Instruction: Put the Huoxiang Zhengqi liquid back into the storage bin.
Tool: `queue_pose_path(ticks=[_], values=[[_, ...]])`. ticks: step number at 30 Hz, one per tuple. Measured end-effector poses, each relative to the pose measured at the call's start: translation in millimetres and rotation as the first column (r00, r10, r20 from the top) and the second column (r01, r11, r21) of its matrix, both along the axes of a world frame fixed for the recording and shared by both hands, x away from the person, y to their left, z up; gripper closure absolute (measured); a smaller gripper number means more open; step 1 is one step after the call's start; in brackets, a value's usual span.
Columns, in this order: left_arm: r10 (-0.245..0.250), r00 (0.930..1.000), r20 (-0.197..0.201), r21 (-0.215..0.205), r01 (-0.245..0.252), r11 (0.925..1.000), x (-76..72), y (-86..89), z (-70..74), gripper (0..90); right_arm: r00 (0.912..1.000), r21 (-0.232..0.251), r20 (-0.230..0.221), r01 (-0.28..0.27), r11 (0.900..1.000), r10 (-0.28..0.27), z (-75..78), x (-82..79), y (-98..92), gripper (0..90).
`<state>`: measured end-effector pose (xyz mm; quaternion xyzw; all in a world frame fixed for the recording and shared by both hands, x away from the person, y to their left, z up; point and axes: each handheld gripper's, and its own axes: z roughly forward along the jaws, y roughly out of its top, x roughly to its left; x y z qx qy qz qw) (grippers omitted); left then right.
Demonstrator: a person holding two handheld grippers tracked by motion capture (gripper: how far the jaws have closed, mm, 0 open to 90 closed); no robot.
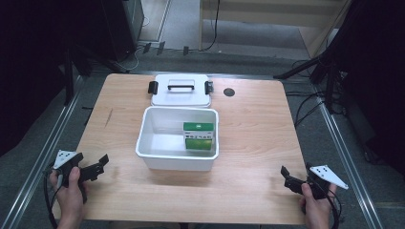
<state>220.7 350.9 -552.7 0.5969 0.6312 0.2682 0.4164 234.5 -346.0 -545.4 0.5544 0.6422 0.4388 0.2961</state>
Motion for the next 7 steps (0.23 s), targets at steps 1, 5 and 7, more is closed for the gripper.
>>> queue_pose_path(ticks=[1,5,7], values=[[0.001,1.0,0.0,-0.002,-0.001,1.0,0.1,-0.1,0.0,0.0,1.0,0.001,0.006,0.002,1.0,-0.002,-0.1,-0.3,-0.8,1.3],[0.001,1.0,-0.002,-0.003,-0.001,1.0,0.4,-0.1,-0.1,0.0,0.9999,0.027,-0.013,0.002,1.0,-0.001,-0.3,0.9,-1.0,1.3],[0.001,1.0,-0.002,-0.005,-0.001,1.0,0.5,0.0,-0.1,0.0,0.9997,0.039,-0.025,-0.002,0.999,0.003,-0.5,1.8,-1.4,1.3]])
